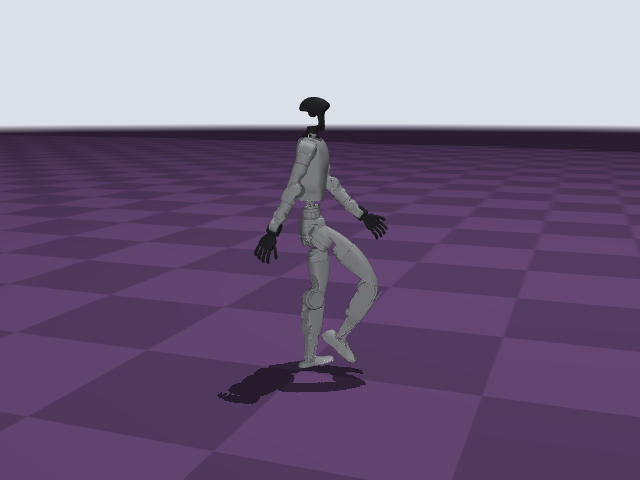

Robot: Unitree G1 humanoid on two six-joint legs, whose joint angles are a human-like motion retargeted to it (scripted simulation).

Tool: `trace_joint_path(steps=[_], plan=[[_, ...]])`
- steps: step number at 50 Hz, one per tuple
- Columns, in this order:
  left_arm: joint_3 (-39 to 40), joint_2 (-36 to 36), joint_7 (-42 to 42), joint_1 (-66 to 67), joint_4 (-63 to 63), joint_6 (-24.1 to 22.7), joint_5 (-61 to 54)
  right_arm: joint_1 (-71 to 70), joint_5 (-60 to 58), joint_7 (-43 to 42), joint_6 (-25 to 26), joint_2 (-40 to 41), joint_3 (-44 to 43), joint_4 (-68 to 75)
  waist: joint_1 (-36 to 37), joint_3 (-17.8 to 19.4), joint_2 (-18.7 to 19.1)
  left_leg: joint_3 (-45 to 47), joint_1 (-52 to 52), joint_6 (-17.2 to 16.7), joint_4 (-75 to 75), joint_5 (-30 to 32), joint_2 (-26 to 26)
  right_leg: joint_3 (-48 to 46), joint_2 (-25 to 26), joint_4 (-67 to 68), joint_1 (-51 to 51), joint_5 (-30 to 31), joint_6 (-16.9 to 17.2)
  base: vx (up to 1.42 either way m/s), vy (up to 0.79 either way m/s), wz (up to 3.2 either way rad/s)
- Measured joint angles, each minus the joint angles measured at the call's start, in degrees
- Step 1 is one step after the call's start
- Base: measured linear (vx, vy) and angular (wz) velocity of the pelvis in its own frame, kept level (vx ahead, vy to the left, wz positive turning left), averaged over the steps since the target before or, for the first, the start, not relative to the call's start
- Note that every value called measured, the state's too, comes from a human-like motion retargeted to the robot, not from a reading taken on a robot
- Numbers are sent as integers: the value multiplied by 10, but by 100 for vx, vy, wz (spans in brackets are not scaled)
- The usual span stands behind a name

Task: In place motions

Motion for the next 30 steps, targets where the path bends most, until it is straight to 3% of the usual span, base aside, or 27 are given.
trace_joint_path(steps=[5, 10, 12, 15, 18, 20, 21, 25, 30], plan=[[8, -22, 23, 45, 38, -17, -5, -26, 5, 13, -1, 19, 18, -34, 48, -24, -8, 13, 6, -15, -9, -5, -11, 15, 47, -167, 172, 29, 33, 1, -7, -73], [13, -41, 23, 108, 84, -21, 35, -77, 4, 14, -7, 46, 62, -57, 97, -62, -15, 26, 2, -23, -19, -9, -33, 102, 115, -431, 332, 70, 72, 1, -11, -56], [13, -38, 19, 135, 108, -9, 62, -106, 4, 11, -8, 56, 83, -61, 112, -79, -25, 32, -6, -23, -16, -12, -51, 97, 110, -544, 391, -19, 94, -5, -12, -49], [30, -22, 7, 177, 148, 18, 110, -162, 9, 10, -9, 74, 129, -65, 148, -94, -36, 62, -18, -33, 13, -20, -57, 47, 101, -642, 439, -130, 55, -7, -12, -94], [59, -10, -10, 228, 168, 52, 124, -227, 3, 25, -3, 93, 160, -85, 186, -86, -52, 95, -88, -55, 177, 49, -13, 78, 80, -661, 430, -118, 56, -14, -20, -52], [81, -3, -6, 249, 176, 55, 101, -273, -2, 28, 3, 103, 162, -128, 152, -59, -38, 49, -165, -72, 341, 153, 54, 37, 91, -663, 430, -119, 59, -37, -13, 104], [102, -1, 3, 257, 184, 45, 84, -290, -1, 22, 1, 110, 167, -160, 178, -33, -44, 42, -218, -58, 432, 174, 77, 57, 86, -661, 433, -114, 57, -42, -16, -30], [185, 13, 15, 293, 221, 48, 52, -367, 15, 5, -4, 124, 181, -258, 241, 29, -55, 29, -404, -28, 756, 111, 182, 91, 99, -659, 439, -100, 27, -24, -15, -110], [211, 44, 39, 371, 293, 52, 36, -427, 36, -39, -25, 125, 164, -357, 387, 47, -99, 28, -638, 3, 906, 44, 238, 143, 64, -636, 400, -84, -1, 1, -4, -144]])
